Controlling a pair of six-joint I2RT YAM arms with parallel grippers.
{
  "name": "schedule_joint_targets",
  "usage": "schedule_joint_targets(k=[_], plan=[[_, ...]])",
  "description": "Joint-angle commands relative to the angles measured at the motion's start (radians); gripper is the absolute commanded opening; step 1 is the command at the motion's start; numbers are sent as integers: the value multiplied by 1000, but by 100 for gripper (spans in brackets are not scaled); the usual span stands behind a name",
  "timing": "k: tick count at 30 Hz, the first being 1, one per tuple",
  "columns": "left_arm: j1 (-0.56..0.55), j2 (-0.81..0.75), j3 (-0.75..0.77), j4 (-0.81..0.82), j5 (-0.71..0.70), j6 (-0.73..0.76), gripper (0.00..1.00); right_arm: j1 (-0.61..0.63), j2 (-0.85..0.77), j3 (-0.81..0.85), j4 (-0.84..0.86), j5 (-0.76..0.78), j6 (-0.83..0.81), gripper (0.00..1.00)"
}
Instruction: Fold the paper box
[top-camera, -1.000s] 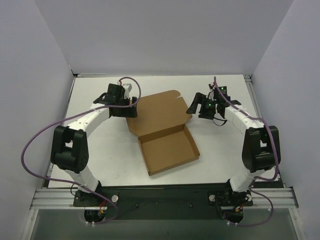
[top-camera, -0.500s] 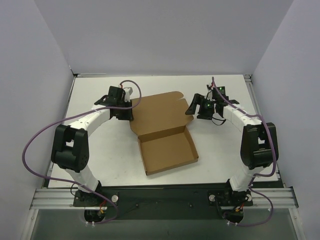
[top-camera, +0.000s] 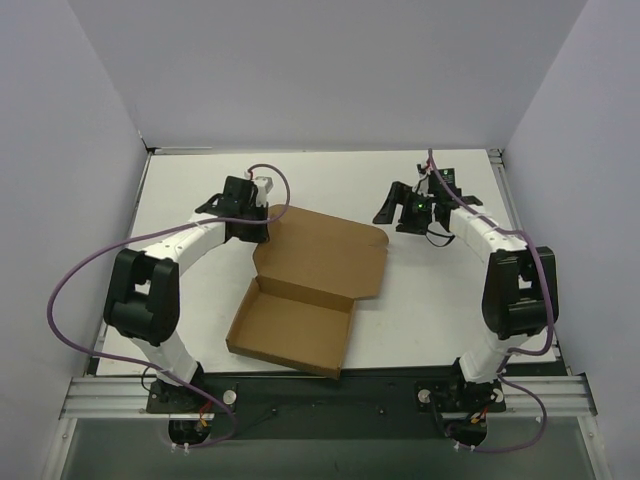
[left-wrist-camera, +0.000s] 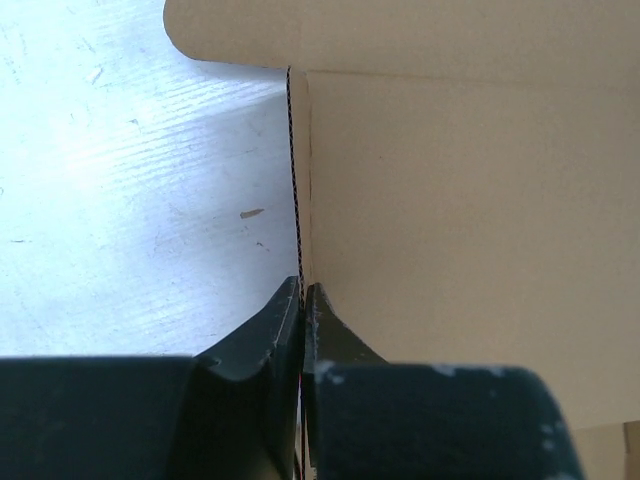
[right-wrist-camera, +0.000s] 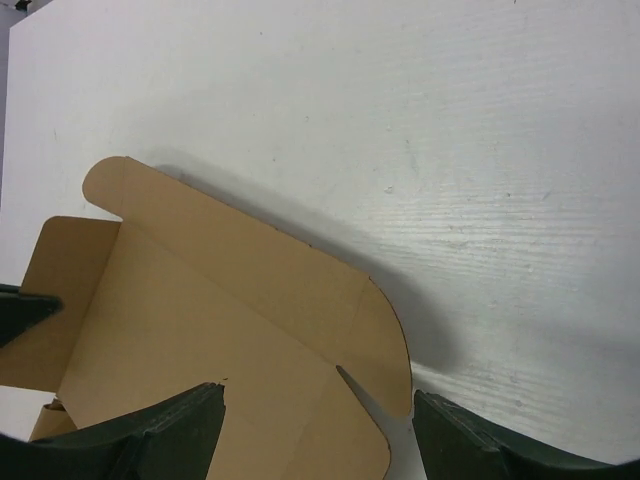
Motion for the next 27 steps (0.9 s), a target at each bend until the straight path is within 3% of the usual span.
schedule_joint_targets(k=[1,4,8,14,21,24,27], plan=[[-26,-56,-19,71,-57,8,6,15,-78,-36,-45,33,59,77],[-41,-87,-42,107,-81,2,0,17,-184,-152,-48,87,116,77],[-56,-125,-74,155,-91,-6,0,22,-246,-243,-19,73,153,78],[-81,-164,-99,176,-109,-11,0,57,-253,-300,40,30,196,76],[-116,-190,-114,184,-131,-9,0,127,-269,-304,0,93,199,72],[-131,-194,-116,184,-158,-9,0,140,-266,-301,-22,127,197,68],[-145,-207,-122,190,-172,-15,0,155,-272,-306,-17,137,199,56]])
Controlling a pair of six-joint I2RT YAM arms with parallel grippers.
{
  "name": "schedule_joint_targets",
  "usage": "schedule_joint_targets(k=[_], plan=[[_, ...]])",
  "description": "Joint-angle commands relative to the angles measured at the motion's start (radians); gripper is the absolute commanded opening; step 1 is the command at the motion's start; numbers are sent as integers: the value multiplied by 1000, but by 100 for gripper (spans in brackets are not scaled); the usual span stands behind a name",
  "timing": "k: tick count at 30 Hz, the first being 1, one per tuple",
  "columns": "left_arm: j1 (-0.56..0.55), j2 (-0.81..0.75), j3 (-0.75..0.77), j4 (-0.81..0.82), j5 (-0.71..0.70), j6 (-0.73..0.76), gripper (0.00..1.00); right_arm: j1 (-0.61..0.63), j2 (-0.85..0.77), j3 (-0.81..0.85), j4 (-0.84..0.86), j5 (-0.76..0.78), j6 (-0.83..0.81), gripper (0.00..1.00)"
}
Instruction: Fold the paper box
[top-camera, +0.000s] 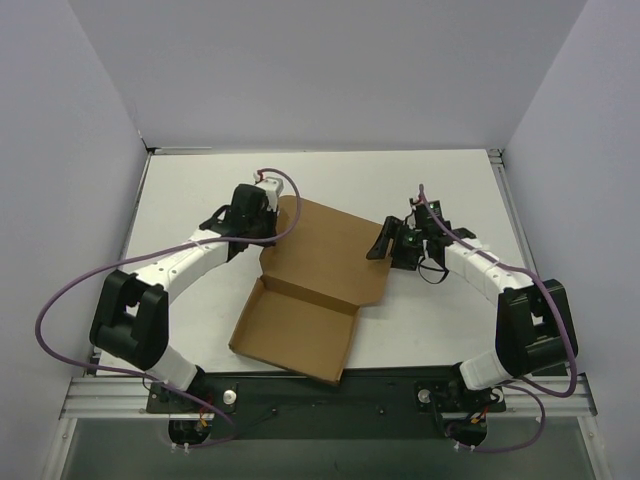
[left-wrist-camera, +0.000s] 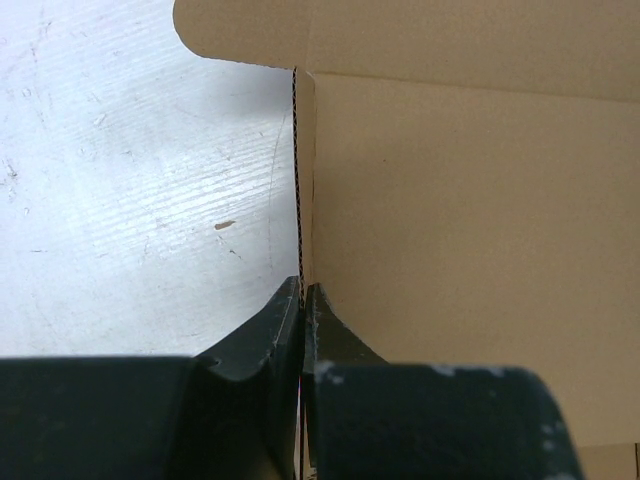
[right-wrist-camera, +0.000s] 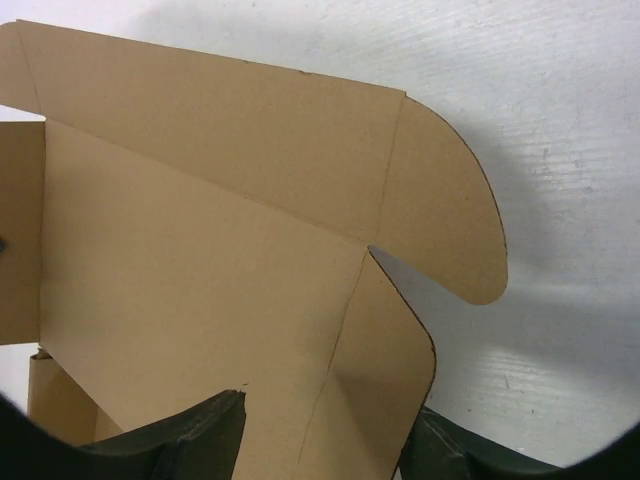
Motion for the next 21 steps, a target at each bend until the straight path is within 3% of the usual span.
schedule_joint_targets(k=[1,4,6,10,15,21], plan=[[-24,-64,-11,72,-29,-20,0,26,-36,4,-15,40,7,50],[-31,-81,-24,92,-15,-44,0,49,-37,21,-29,74,-1,33],[-37,-91,-27,107,-15,-67,0,66,-36,50,-38,120,-5,27],[-40,-102,-31,158,-35,-123,0,109,-33,113,-56,213,-7,18],[-70,-101,-7,247,-156,-130,0,178,-23,211,-36,399,-19,8],[-116,-76,4,369,-306,-104,0,238,-16,207,167,617,-42,0]])
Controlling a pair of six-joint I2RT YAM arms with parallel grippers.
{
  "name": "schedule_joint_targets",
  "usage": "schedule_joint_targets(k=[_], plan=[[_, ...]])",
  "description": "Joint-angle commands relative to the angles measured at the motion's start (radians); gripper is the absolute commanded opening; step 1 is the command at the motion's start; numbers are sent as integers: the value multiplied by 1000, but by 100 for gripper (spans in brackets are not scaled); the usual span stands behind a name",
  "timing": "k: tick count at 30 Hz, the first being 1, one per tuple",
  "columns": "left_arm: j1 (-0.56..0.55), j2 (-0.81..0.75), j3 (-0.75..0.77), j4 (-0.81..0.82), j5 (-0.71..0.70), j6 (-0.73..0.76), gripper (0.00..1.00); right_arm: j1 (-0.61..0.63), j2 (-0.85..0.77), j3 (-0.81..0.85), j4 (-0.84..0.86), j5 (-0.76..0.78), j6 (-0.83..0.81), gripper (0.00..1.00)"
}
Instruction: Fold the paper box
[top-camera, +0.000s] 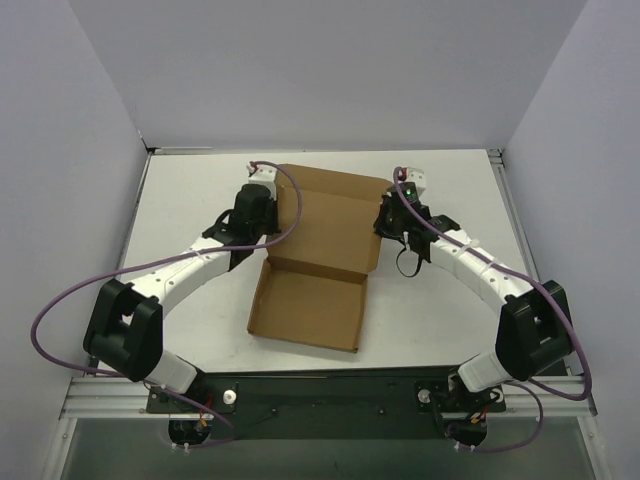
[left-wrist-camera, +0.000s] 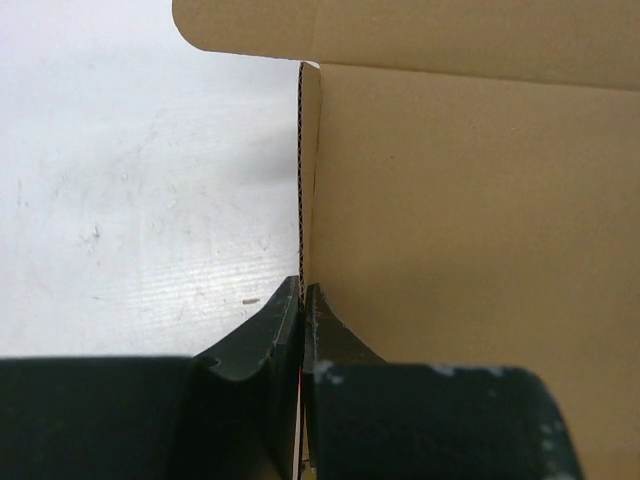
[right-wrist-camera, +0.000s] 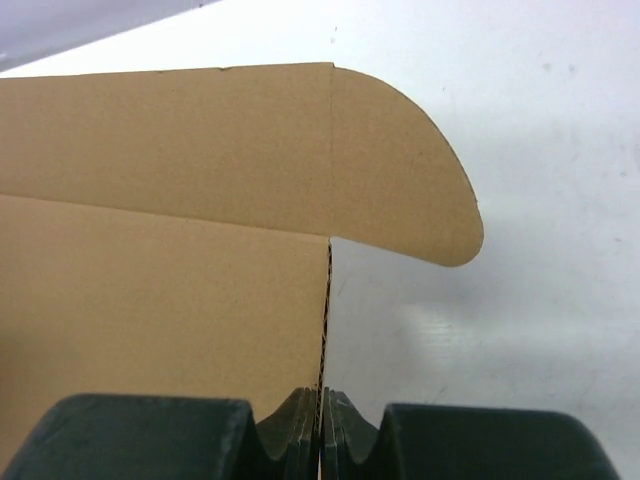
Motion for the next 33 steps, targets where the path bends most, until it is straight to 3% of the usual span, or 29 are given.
schedule_joint_targets(k=[1,7,11,14,17,18,20,21,25,28,33], plan=[[-62,-11,35,211,-104,-18,0,64,-14,-4,238,163,-25,0],[-163,-22,-80,393,-262,28,0,146,-31,-102,453,332,-47,0],[-174,-42,-99,388,-239,8,0,165,-52,-146,581,328,-107,0],[-170,-70,-80,336,-173,18,10,162,-55,-143,610,231,-188,0],[-135,-102,-65,267,-84,8,28,159,-71,-146,621,135,-233,0],[-121,-113,-63,248,-26,2,38,159,-84,-154,623,110,-261,0],[-63,-140,-60,187,51,-18,47,153,-112,-172,635,58,-285,0],[-43,-151,-59,162,113,-26,58,150,-121,-188,644,40,-311,0],[71,-232,-54,41,227,-6,78,137,-169,-199,632,-88,-399,0],[132,-280,-14,-46,293,27,85,126,-195,-180,595,-167,-451,0],[217,-245,119,-191,373,96,85,111,-215,-156,544,-246,-494,0]])
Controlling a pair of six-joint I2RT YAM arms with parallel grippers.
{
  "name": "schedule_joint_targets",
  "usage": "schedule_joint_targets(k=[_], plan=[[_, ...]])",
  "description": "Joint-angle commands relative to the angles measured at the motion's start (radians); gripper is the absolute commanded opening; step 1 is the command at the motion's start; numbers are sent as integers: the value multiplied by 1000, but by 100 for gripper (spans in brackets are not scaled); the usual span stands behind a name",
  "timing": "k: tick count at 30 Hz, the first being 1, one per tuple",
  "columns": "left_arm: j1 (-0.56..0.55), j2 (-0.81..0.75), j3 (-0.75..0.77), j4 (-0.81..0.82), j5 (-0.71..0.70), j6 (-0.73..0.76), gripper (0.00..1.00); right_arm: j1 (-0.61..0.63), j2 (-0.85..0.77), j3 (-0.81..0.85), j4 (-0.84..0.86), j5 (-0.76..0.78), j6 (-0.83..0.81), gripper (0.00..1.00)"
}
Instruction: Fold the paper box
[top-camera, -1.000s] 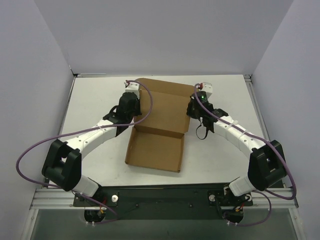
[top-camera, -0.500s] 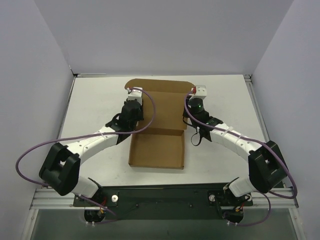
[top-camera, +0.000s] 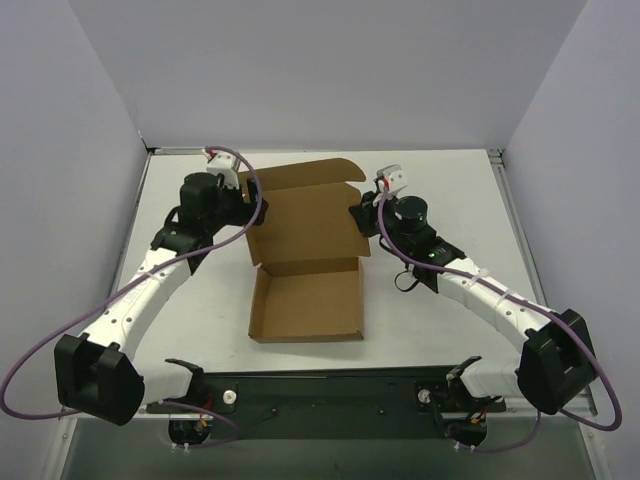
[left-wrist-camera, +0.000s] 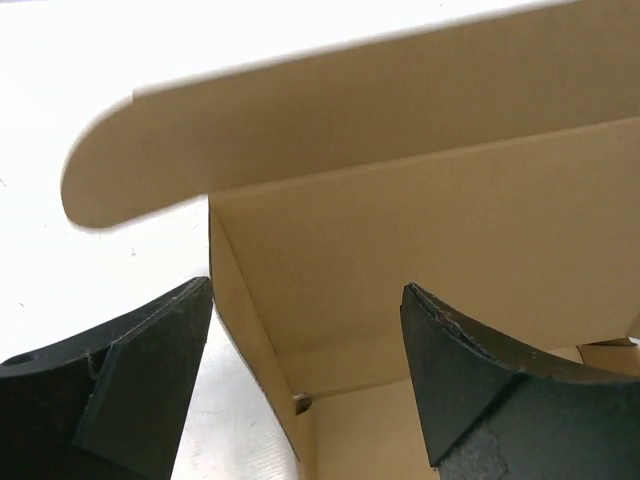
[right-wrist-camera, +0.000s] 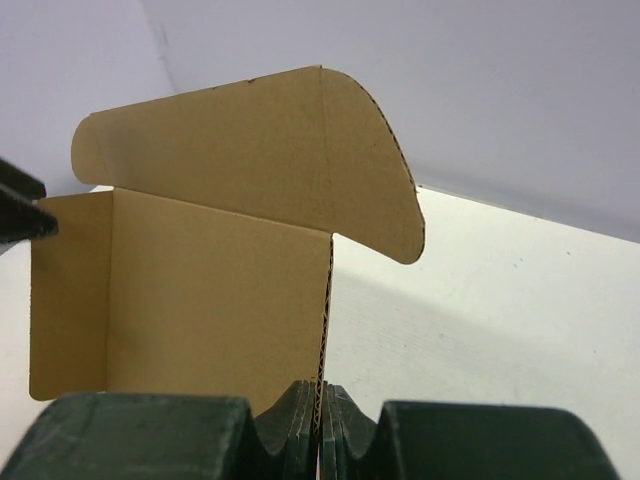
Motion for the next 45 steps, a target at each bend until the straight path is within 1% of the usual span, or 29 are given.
schedule_joint_targets(k=[1,3,5,9,13,16,20,21,22,27,29,32,36,37,38,39,40,41,42,44,45], plan=[[57,27,153,-159,157,84,85,-18,-37,37,-4,-139,-81,0],[88,47,188,-197,174,90,82,-19,-39,36,-3,-148,-79,0],[97,57,190,-226,171,96,79,-19,-36,34,-3,-149,-81,0],[97,44,184,-260,85,101,76,-21,-29,37,-6,-153,-82,0],[97,-25,152,-300,65,124,75,-21,-28,40,-12,-137,-87,0],[99,-83,94,-303,36,116,77,-22,-26,39,-13,-133,-90,0],[115,-87,47,-314,31,124,78,-27,-26,40,-16,-139,-88,0],[120,-76,46,-316,36,128,71,-27,-28,40,-15,-140,-88,0],[121,-70,47,-311,36,128,69,-27,-28,39,-15,-142,-88,0],[122,-36,70,-291,87,128,65,-26,-26,37,-13,-142,-88,0],[122,-19,81,-300,84,128,59,-26,-26,34,-12,-139,-88,0],[122,-9,75,-305,85,122,55,-26,-28,31,-7,-136,-90,0],[120,-16,63,-314,85,117,54,-26,-31,34,-6,-130,-90,0],[120,-16,60,-316,90,119,51,-26,-31,34,-6,-130,-90,0],[120,-18,52,-314,111,122,43,-26,-31,37,-9,-130,-90,0],[120,-24,47,-299,135,125,31,-26,-31,39,-12,-130,-90,0],[120,-28,34,-290,158,130,23,-26,-31,40,-21,-130,-88,0],[118,-32,28,-280,178,142,16,-29,-31,42,-30,-131,-87,0],[115,-42,21,-262,197,151,6,-33,-31,53,-50,-134,-79,0],[111,-59,-6,-234,191,180,0,-56,-40,57,-116,-149,-56,9],[109,-76,-17,-227,186,189,0,-62,-66,51,-136,-143,-33,14]])
